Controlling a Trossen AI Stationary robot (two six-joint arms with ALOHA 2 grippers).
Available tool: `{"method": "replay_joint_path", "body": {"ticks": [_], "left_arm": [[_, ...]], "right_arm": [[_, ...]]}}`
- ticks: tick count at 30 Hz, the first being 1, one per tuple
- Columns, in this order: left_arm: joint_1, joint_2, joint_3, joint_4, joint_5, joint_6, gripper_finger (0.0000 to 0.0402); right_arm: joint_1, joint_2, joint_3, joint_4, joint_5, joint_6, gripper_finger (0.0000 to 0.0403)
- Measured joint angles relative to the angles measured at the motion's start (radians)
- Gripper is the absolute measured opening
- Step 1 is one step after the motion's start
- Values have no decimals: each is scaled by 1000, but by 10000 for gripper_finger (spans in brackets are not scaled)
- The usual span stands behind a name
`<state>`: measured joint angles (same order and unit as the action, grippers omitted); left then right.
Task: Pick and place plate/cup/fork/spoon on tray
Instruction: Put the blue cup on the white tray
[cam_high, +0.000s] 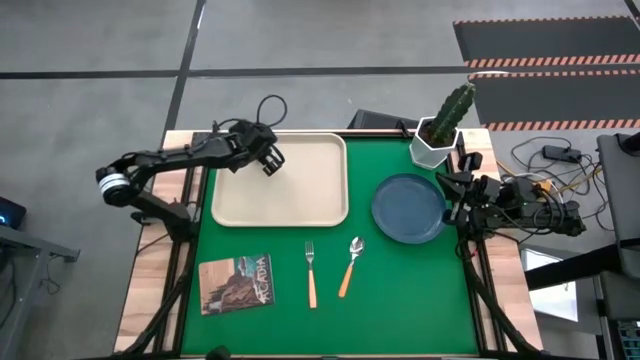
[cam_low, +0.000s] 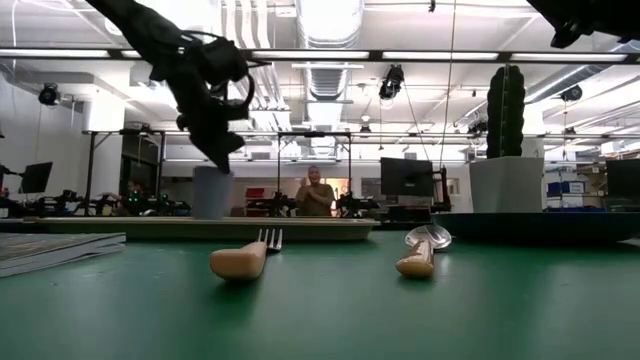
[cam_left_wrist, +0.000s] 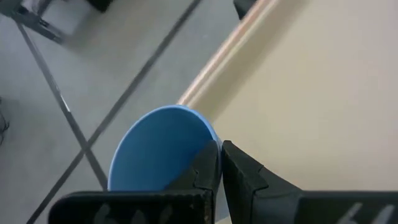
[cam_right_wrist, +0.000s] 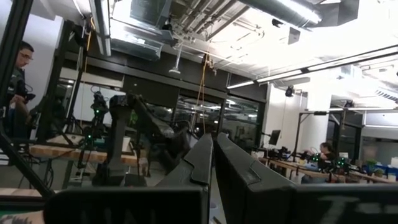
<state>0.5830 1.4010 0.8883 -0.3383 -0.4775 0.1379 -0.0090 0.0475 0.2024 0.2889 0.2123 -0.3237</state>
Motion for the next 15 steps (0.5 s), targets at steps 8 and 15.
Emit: {"method": "replay_joint_path", "body": {"ticks": [8,15], "left_arm": [[0,13,-16,-2,-70,-1,0],[0,13,-18,-4,-78,-28,0]], "right_arm": [[0,0,0,-2,0,2,9],[0,0,0,-1,0,5,9]]}}
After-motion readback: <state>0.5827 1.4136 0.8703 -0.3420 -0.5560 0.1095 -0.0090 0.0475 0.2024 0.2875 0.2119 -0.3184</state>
